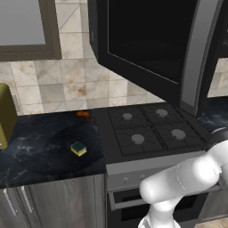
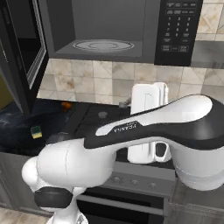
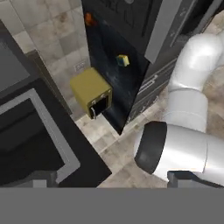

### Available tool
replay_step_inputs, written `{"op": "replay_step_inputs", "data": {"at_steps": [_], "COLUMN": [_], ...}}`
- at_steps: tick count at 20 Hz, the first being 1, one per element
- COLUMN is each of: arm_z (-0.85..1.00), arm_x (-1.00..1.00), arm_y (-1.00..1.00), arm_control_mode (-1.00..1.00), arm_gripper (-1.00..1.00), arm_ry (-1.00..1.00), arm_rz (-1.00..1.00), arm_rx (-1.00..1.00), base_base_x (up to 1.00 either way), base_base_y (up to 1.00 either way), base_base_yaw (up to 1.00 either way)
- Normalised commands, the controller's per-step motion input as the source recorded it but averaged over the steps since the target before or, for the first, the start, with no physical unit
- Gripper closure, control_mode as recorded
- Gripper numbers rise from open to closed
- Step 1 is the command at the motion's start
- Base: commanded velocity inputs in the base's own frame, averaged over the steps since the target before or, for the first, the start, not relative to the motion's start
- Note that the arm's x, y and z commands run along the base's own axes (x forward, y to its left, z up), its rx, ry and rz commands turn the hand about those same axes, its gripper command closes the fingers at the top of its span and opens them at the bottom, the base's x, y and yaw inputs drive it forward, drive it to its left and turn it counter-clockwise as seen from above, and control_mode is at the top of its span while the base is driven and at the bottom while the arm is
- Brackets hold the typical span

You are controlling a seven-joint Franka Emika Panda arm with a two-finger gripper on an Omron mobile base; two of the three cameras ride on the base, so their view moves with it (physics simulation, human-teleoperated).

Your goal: Place the sponge inside the microwave to prepare for sanitizing.

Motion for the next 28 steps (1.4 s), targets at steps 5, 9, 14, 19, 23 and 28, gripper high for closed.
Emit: {"op": "replay_step_inputs", "data": {"at_steps": [5,9,14,19,23,28], "arm_z": [0.17,0.00,0.01,0.32,0.38,0.04], "arm_x": [0.89,0.88,0.38,0.24,0.14,0.00], "arm_y": [0.16,0.43,0.76,0.69,0.77,0.96], "arm_control_mode": [-1.00,-1.00,-1.00,-1.00,-1.00,-1.00], "arm_gripper": [-1.00,-1.00,-1.00,-1.00,-1.00,-1.00], "arm_ry": [-0.14,-0.02,0.00,0.00,0.00,0.00], "arm_rz": [0.04,0.14,0.30,0.25,0.18,0.08], "arm_rx": [0.35,0.00,-0.02,-0.07,0.00,0.00], "base_base_x": [0.00,0.00,0.00,0.00,0.00,0.00], "base_base_y": [0.00,0.00,0.00,0.00,0.00,0.00], "base_base_yaw": [0.00,0.00,0.00,0.00,0.00,0.00]}}
